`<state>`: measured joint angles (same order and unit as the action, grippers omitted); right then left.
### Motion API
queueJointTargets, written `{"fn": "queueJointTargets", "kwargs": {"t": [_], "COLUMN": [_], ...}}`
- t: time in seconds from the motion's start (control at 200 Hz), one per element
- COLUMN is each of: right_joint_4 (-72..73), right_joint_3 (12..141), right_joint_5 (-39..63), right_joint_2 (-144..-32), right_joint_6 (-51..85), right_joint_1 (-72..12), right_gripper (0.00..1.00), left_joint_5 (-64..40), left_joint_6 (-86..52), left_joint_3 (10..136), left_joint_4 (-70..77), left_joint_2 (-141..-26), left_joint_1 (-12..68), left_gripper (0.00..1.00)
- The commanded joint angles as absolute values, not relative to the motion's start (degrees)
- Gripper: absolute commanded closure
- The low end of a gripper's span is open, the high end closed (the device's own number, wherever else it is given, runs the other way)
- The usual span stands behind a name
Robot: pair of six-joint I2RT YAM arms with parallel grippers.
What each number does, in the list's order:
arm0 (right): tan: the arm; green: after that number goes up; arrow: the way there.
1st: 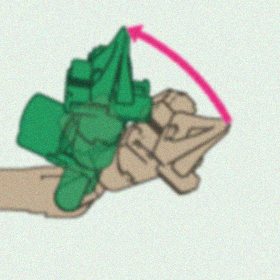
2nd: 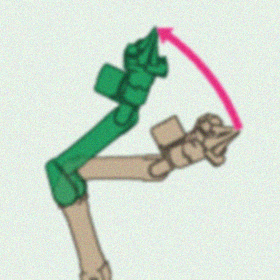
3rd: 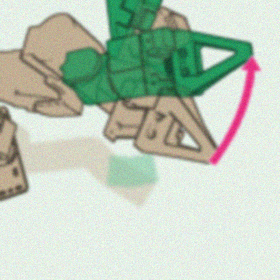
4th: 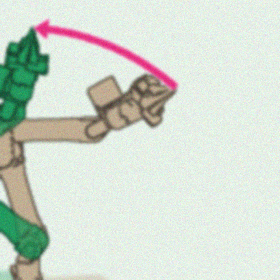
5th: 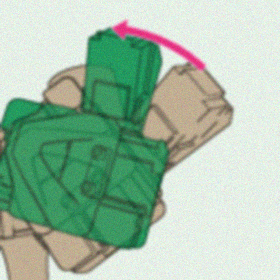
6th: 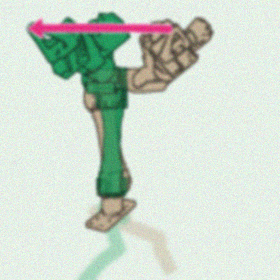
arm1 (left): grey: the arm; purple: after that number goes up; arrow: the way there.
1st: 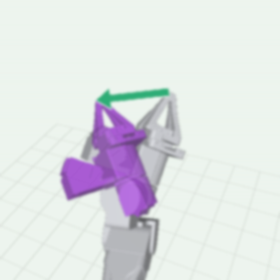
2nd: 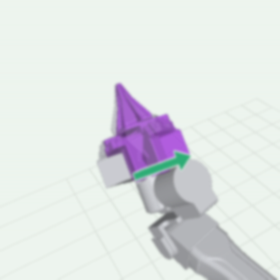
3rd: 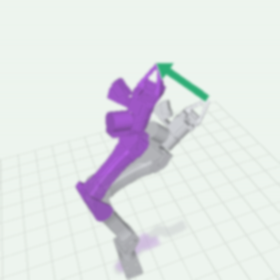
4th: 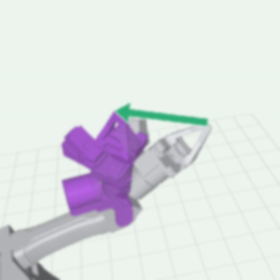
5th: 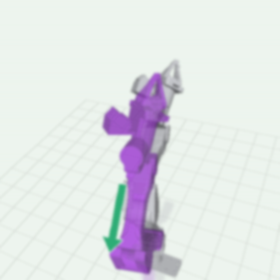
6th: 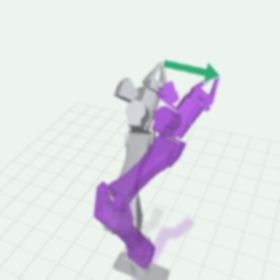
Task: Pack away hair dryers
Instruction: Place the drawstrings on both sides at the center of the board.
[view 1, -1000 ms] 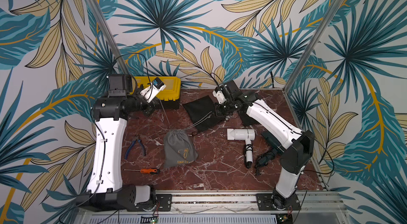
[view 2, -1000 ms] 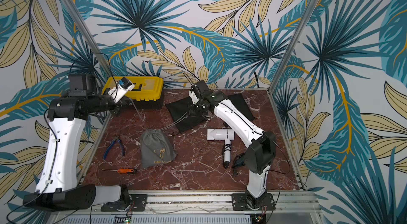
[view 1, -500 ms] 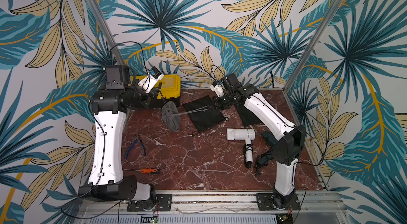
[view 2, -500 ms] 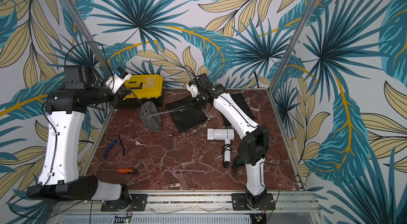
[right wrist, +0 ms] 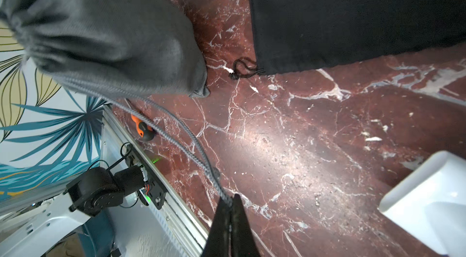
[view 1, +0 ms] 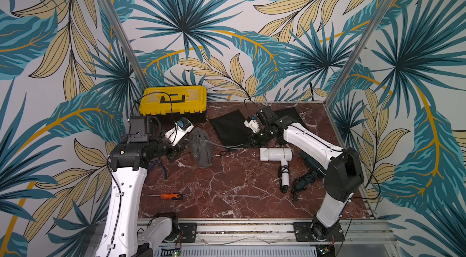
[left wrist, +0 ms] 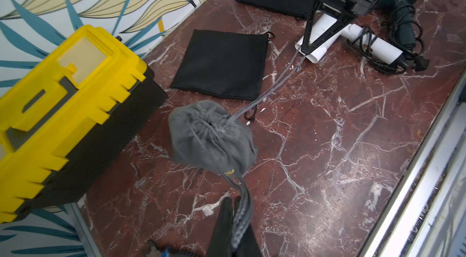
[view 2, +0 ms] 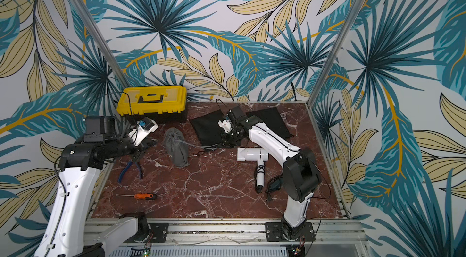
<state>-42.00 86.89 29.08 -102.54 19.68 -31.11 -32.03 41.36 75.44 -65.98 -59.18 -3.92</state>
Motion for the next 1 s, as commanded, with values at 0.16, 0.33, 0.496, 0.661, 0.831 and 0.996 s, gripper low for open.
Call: {"fn": "queueJointTargets", "kwargs": {"t": [0.16, 0.33, 0.496, 0.661, 0.831, 0.996], "right_joint_4": [-38.84, -37.86, -36.07, -31.76, -32.04, -31.72], "right_joint_3": [82.84, 85.46, 86.74, 87.16, 87.12, 81.82], "right_joint_5": [31.25, 31.89, 30.15, 29.09, 27.96, 28.73], "right_joint_2": [-102.69, -105.97, -109.20, -111.82, -111.72, -108.43], "right_joint_6": [20.69, 21.62, 24.64, 29.44, 31.97, 34.20], "right_joint_1": [-35.56, -37.72, -38.08, -41.13, -47.31, -51.41], "right_gripper": [0.96, 0.92, 0.96, 0.98, 0.98, 0.94], "left_joint_5": [-33.76, -31.62, -30.51, -29.61, -27.25, -23.94], "left_joint_6": [42.72, 42.45, 42.05, 40.61, 41.27, 42.78], "left_joint_3": [72.24, 75.03, 77.20, 81.97, 89.70, 93.75], "left_joint_4": [-65.24, -64.86, -63.89, -62.35, -62.36, -62.39], "left_joint_2": [-65.18, -69.25, -73.57, -79.09, -86.02, -91.59], "left_joint_1": [-3.30, -3.30, -3.25, -3.03, -1.32, 2.86], "left_gripper": [1.00, 1.00, 1.00, 1.00, 1.00, 0.99]}}
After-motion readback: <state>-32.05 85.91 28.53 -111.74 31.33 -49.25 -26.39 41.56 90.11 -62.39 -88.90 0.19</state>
